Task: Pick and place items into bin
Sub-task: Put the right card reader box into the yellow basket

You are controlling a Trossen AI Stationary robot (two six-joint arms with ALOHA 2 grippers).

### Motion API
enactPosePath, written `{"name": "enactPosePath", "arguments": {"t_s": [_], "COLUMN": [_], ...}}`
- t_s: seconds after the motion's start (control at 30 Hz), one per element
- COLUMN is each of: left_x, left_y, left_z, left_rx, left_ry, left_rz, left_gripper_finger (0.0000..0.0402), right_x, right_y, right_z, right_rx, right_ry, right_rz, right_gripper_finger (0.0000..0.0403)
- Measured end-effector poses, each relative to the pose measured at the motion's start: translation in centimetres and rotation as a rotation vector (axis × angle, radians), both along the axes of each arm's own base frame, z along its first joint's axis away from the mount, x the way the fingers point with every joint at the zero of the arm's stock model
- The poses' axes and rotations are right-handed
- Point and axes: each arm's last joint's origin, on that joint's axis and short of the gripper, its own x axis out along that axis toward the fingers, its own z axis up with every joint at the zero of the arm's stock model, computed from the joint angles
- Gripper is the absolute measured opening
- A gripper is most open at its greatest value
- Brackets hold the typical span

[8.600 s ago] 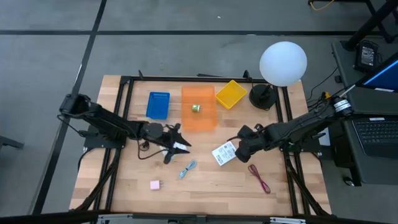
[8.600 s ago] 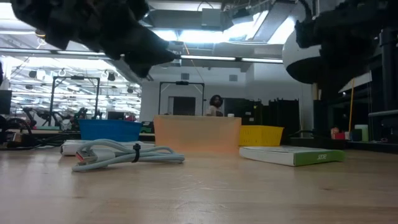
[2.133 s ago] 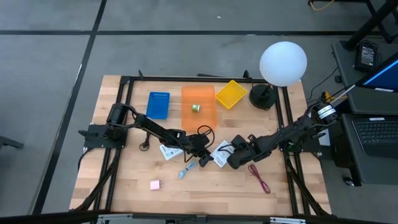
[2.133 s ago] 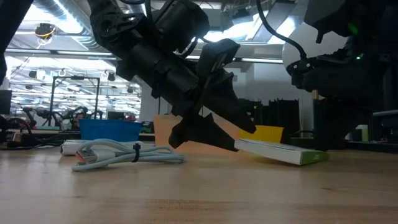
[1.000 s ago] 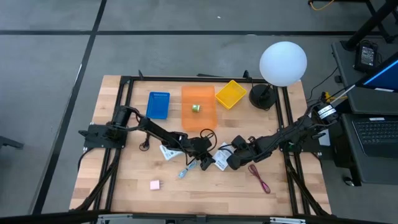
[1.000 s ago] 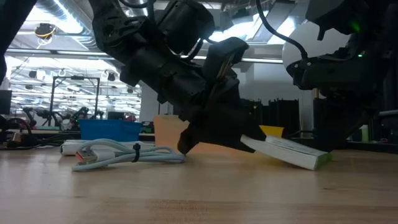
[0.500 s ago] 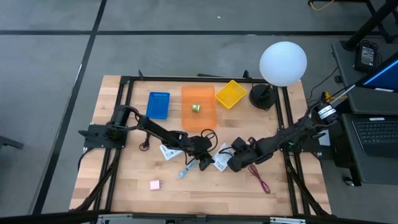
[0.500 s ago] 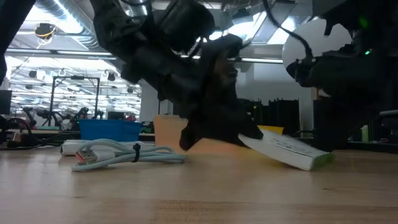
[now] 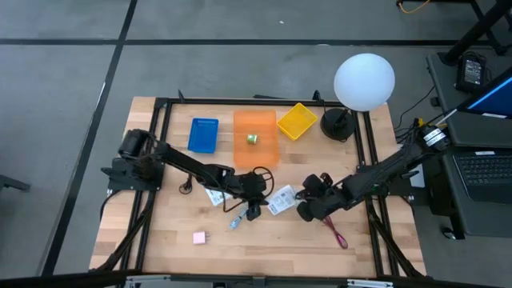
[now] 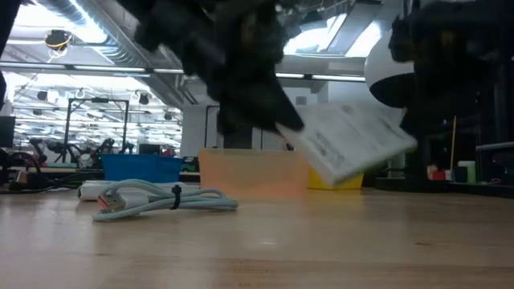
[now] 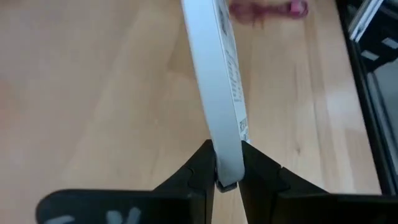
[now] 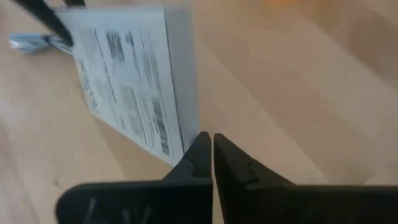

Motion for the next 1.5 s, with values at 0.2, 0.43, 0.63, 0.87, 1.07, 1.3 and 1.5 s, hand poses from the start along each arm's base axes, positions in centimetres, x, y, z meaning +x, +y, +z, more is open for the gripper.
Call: {"name": "enactPosePath", "arguments": {"t_s": [0.2,0.43,0.63,0.87,1.07,1.3,1.5], "left_x": [-2.2,-5.3,-8.2,-11.2,-12.5,-12.7,-12.6], "left_y": [0.5,1.0,1.7,2.6,3.8,5.0,5.6], "left_z": [4.2,7.9,7.4,5.8,4.3,3.7,4.3], "left_rx": [0.137,0.292,0.269,0.343,0.383,0.392,0.459], "left_ry": [-0.03,-0.119,-0.264,-0.494,-0.544,-0.562,-0.616], "left_rz": [0.043,0.15,0.174,0.182,0.184,0.128,0.087], "left_gripper_finger": [0.004,0.0038,0.0034,0.0035,0.0035,0.0035,0.0034], "right_x": [-0.5,0.2,1.3,2.6,3.9,5.8,7.0], "right_y": [-0.1,0.6,1.2,1.5,0.4,-1.6,-3.9], "right_z": [2.1,2.7,2.2,1.5,2.2,3.7,4.5], "right_rx": [-0.088,-0.232,-0.316,-0.388,-0.456,-0.521,-0.562], "right_ry": [-0.121,-0.206,-0.235,-0.278,-0.345,-0.433,-0.468], "right_rz": [0.03,0.103,0.161,0.172,0.107,0.129,0.158], "right_gripper_finger": [0.0,0.0,0.0,0.0,0.0001,0.0037,0.0099]}}
